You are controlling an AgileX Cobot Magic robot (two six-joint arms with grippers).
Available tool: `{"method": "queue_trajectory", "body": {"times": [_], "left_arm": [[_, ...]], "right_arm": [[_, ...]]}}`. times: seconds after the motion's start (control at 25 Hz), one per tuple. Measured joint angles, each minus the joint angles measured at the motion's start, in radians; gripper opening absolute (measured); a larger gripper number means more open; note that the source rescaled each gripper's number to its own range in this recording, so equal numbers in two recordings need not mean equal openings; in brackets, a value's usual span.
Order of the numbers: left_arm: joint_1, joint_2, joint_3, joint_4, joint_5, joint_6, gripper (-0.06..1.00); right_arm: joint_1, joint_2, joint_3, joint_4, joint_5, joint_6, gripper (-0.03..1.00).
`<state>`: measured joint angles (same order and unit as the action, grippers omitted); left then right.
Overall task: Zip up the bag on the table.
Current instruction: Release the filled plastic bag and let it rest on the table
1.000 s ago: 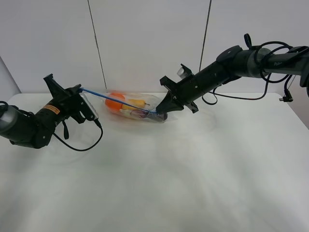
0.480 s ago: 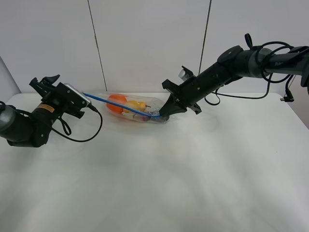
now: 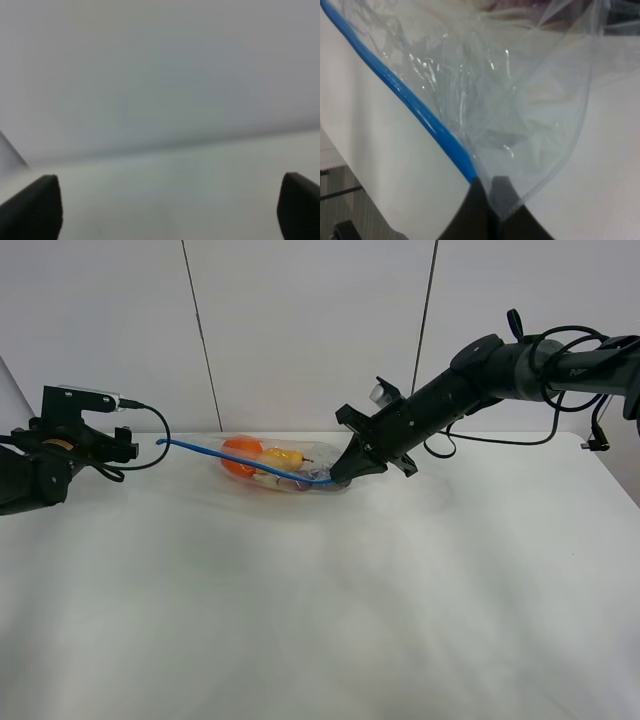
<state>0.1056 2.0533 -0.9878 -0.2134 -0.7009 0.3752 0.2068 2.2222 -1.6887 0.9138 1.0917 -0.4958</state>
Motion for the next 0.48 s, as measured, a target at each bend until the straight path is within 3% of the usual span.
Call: {"method": "queue_trajectory", "body": {"times": [0.2, 0.48], "left_arm": [[0.017, -0.019, -0.168, 0.034, 0.478, -0.101, 0.99], [0.017, -0.019, -0.475, 0.026, 1.190, -0.127, 0.99]], "right_arm": [[0.000, 0.000, 0.000, 0.000, 0.001, 0.000, 0.00], [0.000, 0.000, 0.000, 0.000, 0.002, 0.000, 0.00]]}}
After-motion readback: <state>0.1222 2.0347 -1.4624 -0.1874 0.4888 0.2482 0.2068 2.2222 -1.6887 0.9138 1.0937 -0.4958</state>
